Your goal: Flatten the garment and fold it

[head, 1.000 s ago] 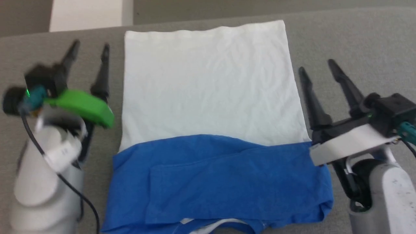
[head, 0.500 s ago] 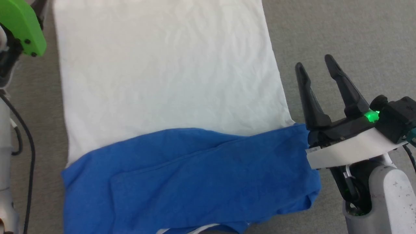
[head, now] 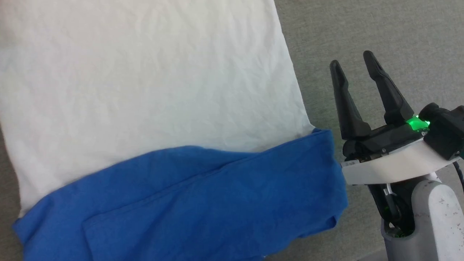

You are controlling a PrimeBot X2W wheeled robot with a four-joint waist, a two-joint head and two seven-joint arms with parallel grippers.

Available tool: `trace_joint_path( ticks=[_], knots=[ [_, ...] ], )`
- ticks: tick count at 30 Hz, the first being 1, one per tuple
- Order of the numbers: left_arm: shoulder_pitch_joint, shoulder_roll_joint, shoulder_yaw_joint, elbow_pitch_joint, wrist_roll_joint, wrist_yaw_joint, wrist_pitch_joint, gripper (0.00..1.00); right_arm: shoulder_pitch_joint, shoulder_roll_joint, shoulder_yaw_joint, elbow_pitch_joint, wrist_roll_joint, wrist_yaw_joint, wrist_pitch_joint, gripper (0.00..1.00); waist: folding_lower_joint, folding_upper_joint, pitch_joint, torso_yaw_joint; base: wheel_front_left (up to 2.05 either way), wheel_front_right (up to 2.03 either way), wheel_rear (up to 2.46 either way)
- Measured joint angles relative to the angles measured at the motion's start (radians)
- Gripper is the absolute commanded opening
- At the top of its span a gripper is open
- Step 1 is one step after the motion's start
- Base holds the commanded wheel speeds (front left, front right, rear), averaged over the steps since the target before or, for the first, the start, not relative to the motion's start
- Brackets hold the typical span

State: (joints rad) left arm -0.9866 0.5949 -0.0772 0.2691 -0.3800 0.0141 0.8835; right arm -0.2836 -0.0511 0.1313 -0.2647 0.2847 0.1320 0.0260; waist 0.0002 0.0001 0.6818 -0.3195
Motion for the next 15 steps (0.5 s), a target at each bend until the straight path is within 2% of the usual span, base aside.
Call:
trace_joint_path(
  ticks=[3,4,5,11,15],
  knots=[
    [-0.008,0.024,-0.003,-0.027,0.025,0.018,0.041,1.00,0.000,0.000,0.002,0.003,0.001,0.000,-0.001,1.00,0.0000,0.0000,0.014,-0.015,0.00,0.00,0.00],
    [-0.008,0.031,-0.007,-0.037,0.031,0.020,0.055,0.45,0.000,0.000,0.002,0.004,0.003,0.000,-0.001,1.00,0.0000,0.0000,0.017,-0.018,0.00,0.00,0.00],
    [-0.008,0.036,-0.010,-0.046,0.032,0.021,0.068,0.00,0.000,0.000,0.002,0.005,0.005,0.000,-0.001,1.00,-0.0001,0.0000,0.020,-0.020,0.00,0.00,0.00],
    [-0.007,0.037,-0.022,-0.079,0.031,0.021,0.079,0.00,-0.039,0.000,0.009,0.010,-0.004,0.000,0.021,1.00,-0.0001,0.0000,0.025,-0.015,0.00,0.00,0.00],
    [-0.008,0.027,-0.032,-0.086,0.023,0.014,0.061,0.00,-0.239,0.000,0.007,0.058,-0.036,0.000,0.092,1.00,0.0000,0.0000,0.031,0.005,0.00,0.00,0.00]
  ],
)
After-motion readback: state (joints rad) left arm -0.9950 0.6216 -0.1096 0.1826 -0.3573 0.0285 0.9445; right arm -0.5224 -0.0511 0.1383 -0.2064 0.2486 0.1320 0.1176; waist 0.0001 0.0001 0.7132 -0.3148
